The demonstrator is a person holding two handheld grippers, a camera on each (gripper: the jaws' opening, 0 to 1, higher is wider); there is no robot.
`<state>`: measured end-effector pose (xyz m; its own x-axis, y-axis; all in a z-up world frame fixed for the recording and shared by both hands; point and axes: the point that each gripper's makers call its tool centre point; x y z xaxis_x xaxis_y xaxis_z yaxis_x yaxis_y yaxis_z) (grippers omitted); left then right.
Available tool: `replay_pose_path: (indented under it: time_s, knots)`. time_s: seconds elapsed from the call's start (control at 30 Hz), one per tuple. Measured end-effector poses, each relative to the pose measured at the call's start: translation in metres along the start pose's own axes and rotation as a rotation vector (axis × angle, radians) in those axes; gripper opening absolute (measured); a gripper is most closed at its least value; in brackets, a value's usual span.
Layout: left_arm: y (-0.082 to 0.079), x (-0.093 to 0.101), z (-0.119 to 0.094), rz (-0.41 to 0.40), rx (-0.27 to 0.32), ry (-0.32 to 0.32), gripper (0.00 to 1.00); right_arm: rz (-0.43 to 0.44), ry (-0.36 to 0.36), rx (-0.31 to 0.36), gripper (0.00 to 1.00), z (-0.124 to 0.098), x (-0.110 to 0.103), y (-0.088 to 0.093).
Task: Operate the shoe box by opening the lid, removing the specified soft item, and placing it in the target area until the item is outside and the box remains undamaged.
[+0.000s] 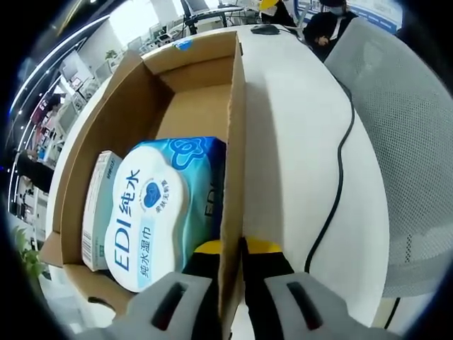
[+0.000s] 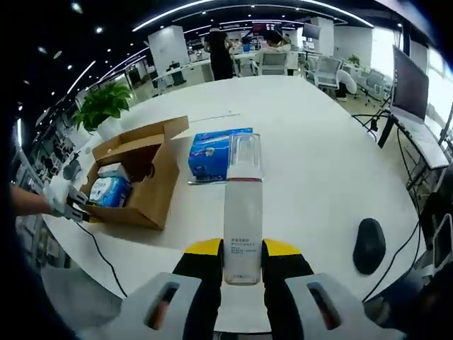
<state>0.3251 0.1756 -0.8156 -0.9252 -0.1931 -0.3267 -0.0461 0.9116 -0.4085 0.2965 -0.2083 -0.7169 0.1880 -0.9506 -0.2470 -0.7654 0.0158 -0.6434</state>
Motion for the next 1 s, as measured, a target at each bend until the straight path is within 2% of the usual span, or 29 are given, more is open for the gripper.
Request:
replay_pose_path:
  time_s: [0.13, 0.2, 0.27, 0.4, 0.5, 0.57, 0.7, 0.83, 0.9, 1.0]
  knots:
    - [-0.001, 0.000, 0.000, 0.002, 0.003, -0.002, 0.03, 0.001, 0.016, -0.024, 0.17, 0.007, 0.012, 0.010]
    - [-0.001, 0.000, -0.001, 0.003, 0.004, -0.001, 0.03, -0.057, 0.037, -0.075, 0.17, 0.010, 0.021, 0.017]
    - [0.000, 0.000, 0.000, 0.002, 0.004, 0.001, 0.03, -0.064, 0.038, -0.109, 0.17, 0.014, 0.025, 0.024]
    - [-0.001, 0.000, 0.000, 0.004, 0.005, -0.002, 0.03, -0.050, 0.036, -0.110, 0.17, 0.017, 0.029, 0.025]
    - [-0.001, 0.000, 0.000, 0.003, 0.005, -0.002, 0.03, -0.189, 0.030, -0.207, 0.17, 0.022, 0.026, 0.033]
    - [-0.001, 0.001, 0.000, 0.005, 0.007, -0.001, 0.03, -0.233, 0.052, -0.239, 0.17, 0.024, 0.028, 0.038]
    - [-0.001, 0.001, -0.001, 0.006, 0.008, -0.002, 0.03, -0.106, 0.040, -0.194, 0.17, 0.029, 0.029, 0.039]
    - [-0.001, 0.000, 0.000, 0.005, 0.008, -0.002, 0.03, -0.052, 0.056, -0.177, 0.17, 0.033, 0.036, 0.038]
    - [-0.001, 0.000, 0.000, 0.007, 0.009, -0.002, 0.03, 0.007, 0.038, -0.150, 0.17, 0.039, 0.037, 0.037]
    - [-0.001, 0.000, 0.000, 0.008, 0.010, -0.002, 0.03, 0.023, 0.073, -0.166, 0.17, 0.042, 0.050, 0.039]
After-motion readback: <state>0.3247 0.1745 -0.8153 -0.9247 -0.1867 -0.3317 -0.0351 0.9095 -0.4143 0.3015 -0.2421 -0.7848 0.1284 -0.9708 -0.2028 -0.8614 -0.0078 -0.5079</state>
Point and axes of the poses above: the point that each gripper's makers call its tool centre point, and the gripper's own axes: z roughly forward along the fingers, x roughly to its right, y roughly out of its underside, and after that the axes turned 12 degrees about -y, right-handed
